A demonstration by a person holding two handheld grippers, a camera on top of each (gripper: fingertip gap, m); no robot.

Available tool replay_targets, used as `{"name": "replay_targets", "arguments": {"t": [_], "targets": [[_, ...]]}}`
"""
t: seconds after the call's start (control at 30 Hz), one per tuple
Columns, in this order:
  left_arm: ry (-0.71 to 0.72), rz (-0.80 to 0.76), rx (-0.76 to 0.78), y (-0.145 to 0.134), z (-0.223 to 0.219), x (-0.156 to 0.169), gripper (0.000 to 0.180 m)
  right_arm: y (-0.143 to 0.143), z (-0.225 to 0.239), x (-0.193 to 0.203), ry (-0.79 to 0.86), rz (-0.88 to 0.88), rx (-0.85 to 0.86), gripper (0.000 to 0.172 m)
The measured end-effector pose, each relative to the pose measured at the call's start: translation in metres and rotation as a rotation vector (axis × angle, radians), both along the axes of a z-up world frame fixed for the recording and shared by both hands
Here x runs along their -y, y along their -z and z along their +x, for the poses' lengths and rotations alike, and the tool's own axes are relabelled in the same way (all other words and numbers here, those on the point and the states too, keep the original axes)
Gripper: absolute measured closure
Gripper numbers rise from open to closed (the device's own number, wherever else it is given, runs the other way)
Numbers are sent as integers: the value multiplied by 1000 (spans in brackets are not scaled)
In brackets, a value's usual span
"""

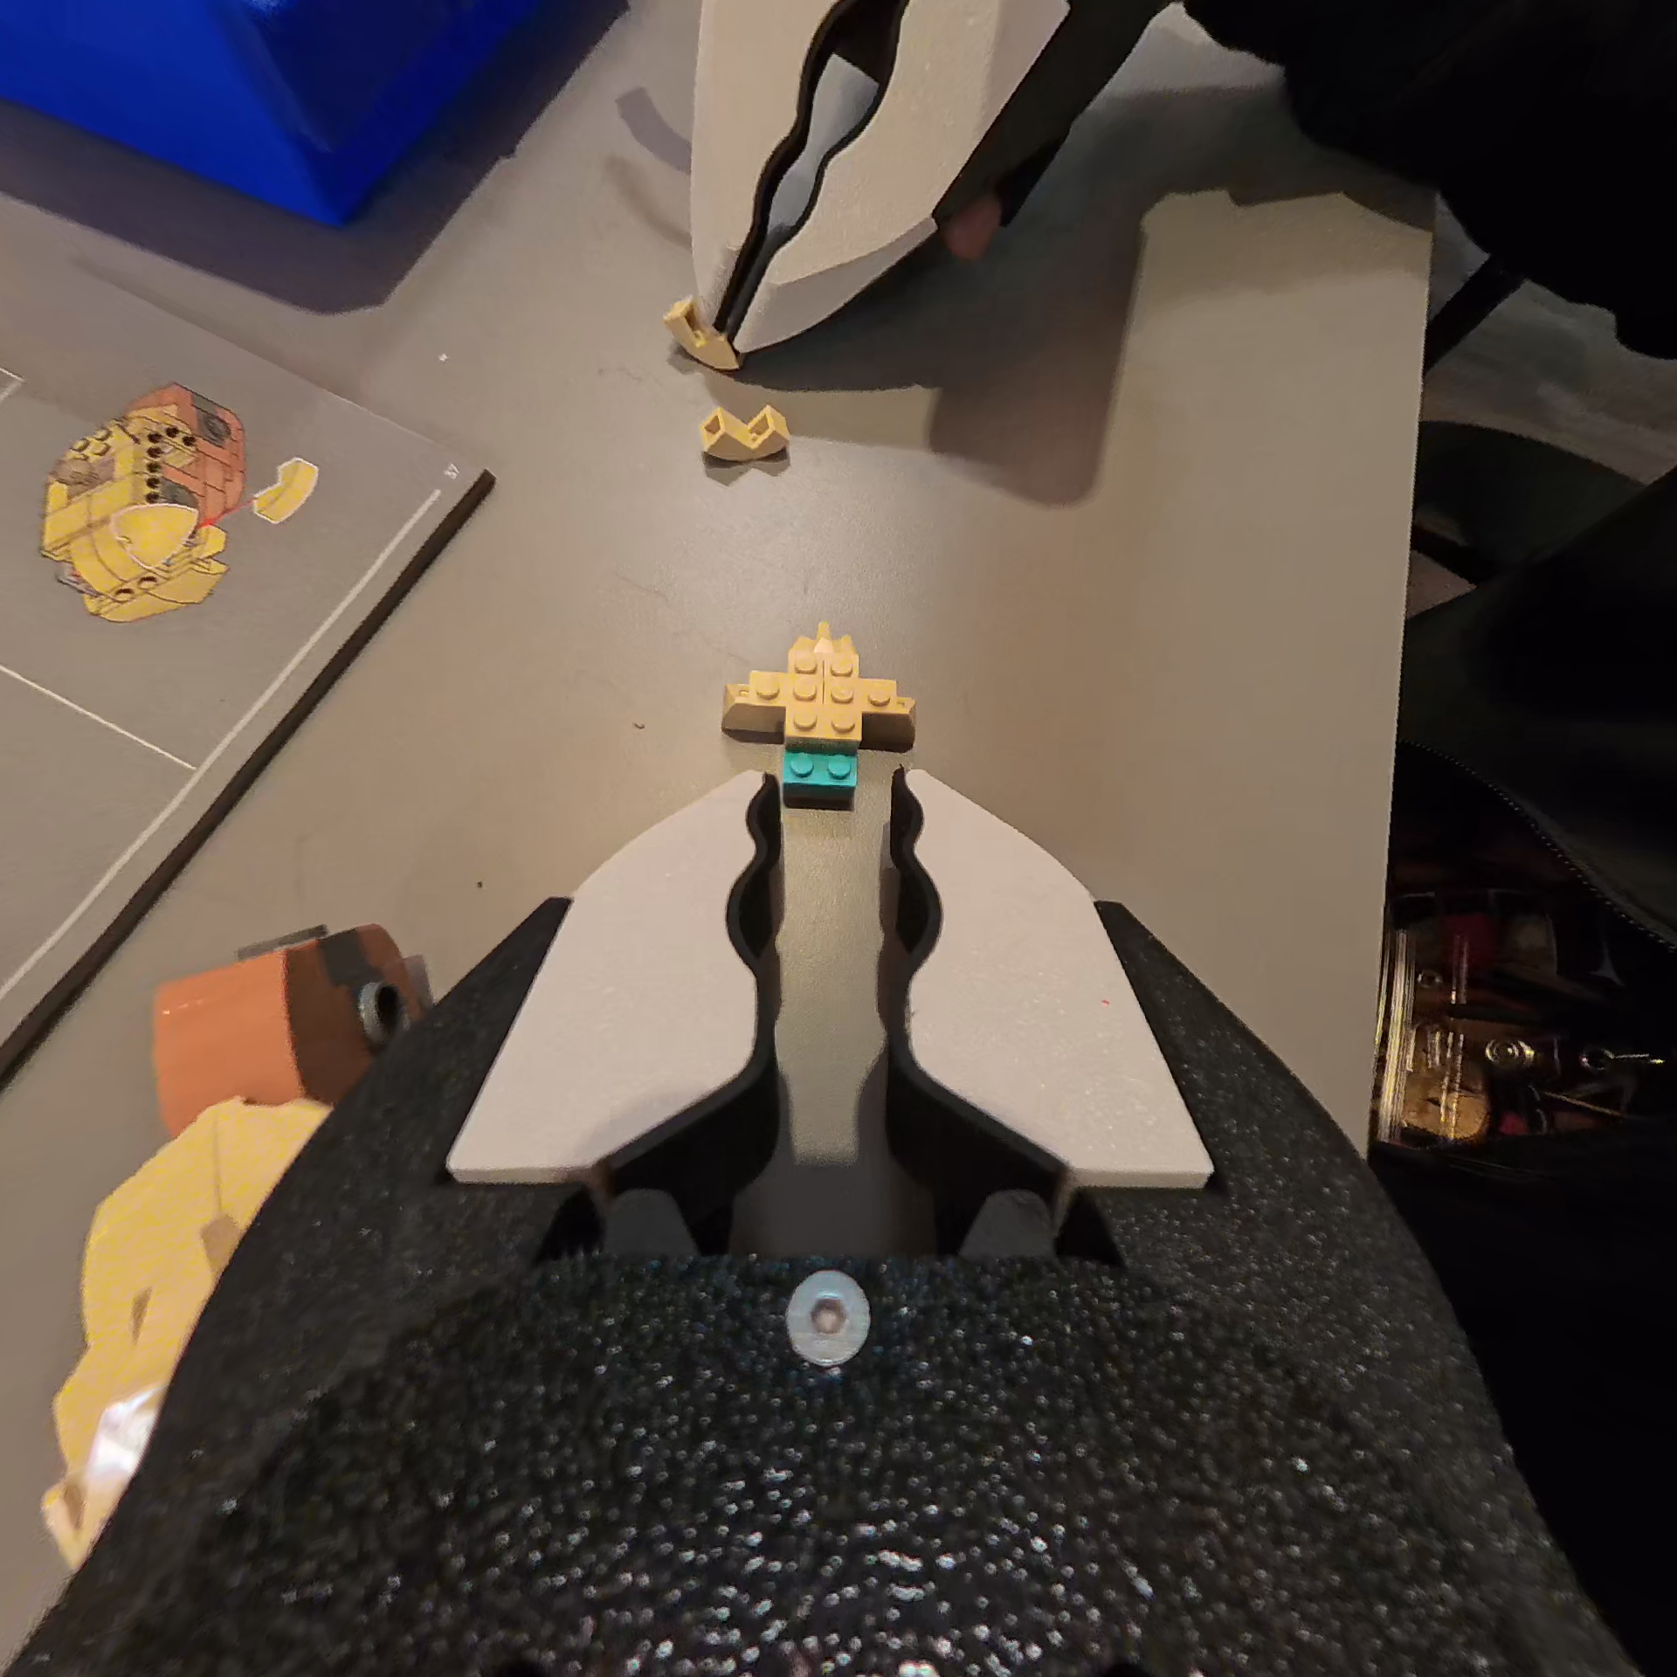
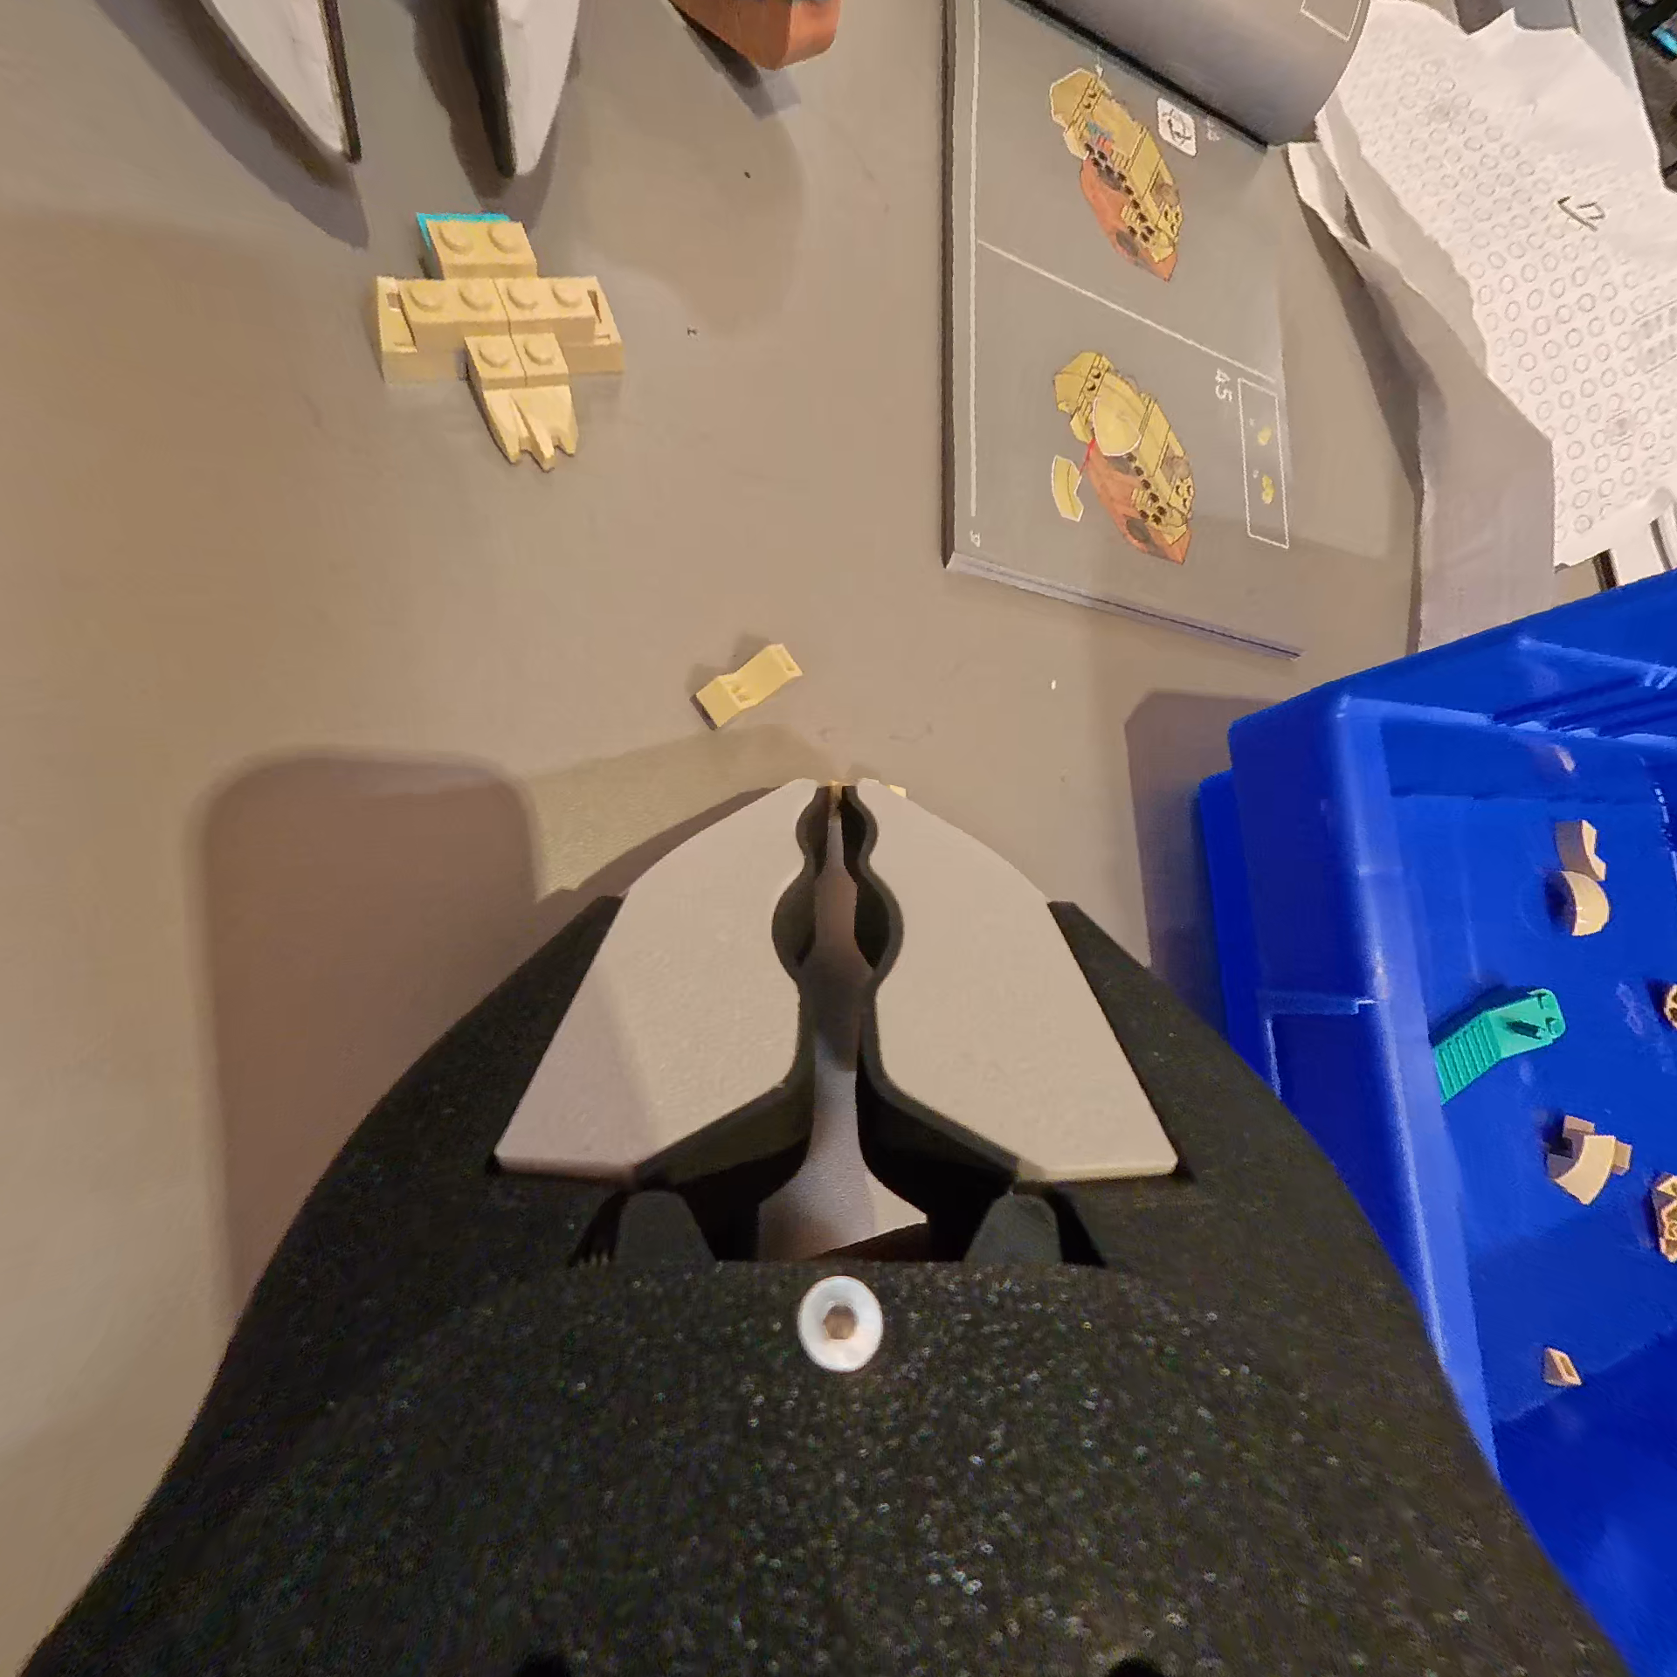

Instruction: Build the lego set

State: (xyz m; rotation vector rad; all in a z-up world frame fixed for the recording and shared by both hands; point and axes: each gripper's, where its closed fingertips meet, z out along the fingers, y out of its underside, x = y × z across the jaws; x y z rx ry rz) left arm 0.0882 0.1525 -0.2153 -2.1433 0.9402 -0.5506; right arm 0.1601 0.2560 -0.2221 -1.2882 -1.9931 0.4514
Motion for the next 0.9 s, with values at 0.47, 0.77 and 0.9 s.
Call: {"name": "replay_targets", "arguments": {"t": [0.47, 0.77, 0.9], "targets": [[4, 193, 123, -29, -8, 2, 158, -66, -41, 65, -97, -503, -285, 170], [37, 469, 177, -61, 2, -1, 155, -97, -61, 102, -169, -904, -408, 170], [48, 541, 218, -73, 2, 3, 156, -98, -67, 104, -156, -995, -421, 170]]}}
